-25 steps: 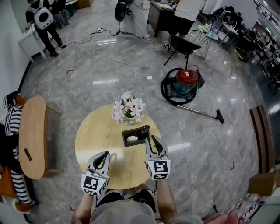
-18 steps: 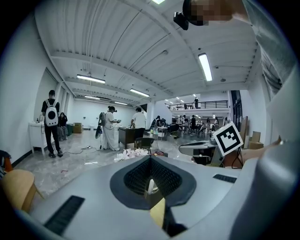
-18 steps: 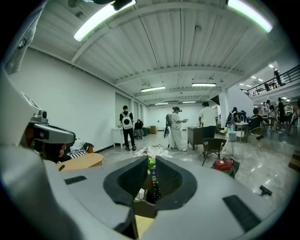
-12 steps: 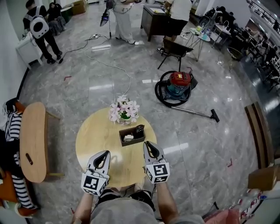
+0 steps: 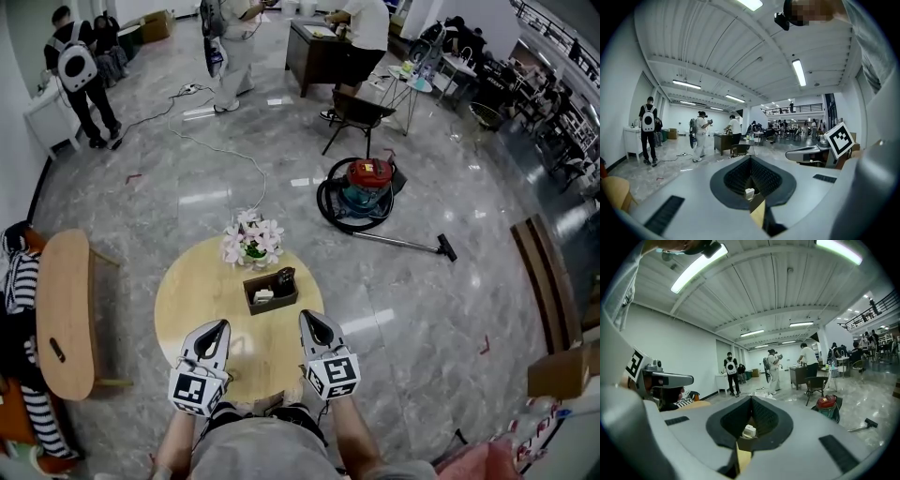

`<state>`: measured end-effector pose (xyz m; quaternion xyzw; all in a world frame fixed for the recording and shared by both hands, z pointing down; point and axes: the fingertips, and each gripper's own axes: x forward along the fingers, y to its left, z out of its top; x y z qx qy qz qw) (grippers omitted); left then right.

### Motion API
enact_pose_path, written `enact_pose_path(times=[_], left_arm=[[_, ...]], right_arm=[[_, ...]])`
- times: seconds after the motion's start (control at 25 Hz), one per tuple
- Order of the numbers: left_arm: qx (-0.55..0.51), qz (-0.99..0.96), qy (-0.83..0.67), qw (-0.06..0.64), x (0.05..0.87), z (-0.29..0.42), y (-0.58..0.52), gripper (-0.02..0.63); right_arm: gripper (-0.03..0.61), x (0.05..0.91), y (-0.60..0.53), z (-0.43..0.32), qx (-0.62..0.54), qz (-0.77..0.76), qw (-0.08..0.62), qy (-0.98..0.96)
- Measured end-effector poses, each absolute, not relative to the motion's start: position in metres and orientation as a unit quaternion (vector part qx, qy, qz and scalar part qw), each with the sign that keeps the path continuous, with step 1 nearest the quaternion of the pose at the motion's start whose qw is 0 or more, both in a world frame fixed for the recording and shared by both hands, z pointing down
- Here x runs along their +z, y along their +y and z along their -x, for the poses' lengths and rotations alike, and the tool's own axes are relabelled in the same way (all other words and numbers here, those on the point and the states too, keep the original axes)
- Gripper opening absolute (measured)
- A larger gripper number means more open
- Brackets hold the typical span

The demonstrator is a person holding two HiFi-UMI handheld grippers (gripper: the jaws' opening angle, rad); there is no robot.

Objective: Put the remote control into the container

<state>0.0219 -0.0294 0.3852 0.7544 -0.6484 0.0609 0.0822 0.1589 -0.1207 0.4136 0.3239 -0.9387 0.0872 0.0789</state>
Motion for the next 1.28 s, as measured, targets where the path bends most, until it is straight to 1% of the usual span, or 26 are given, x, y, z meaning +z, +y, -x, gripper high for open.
enact_pose_path(times=[0.28,1.28], left_arm=[[0.058,-0.76,-0.644,0.068,0.373,-0.027,-0.032,0.006],[0.065,-0.764,-0.638,0.063,0.367,-0.038,-0.037,0.006]], right_arm=[[0.009,0.397,-0.111,-0.163,0.075,-0.33,0.065,-0.939],[0.009,0.395,-0.11,-0.171,0.067,-0.331,0.069,-0.939]])
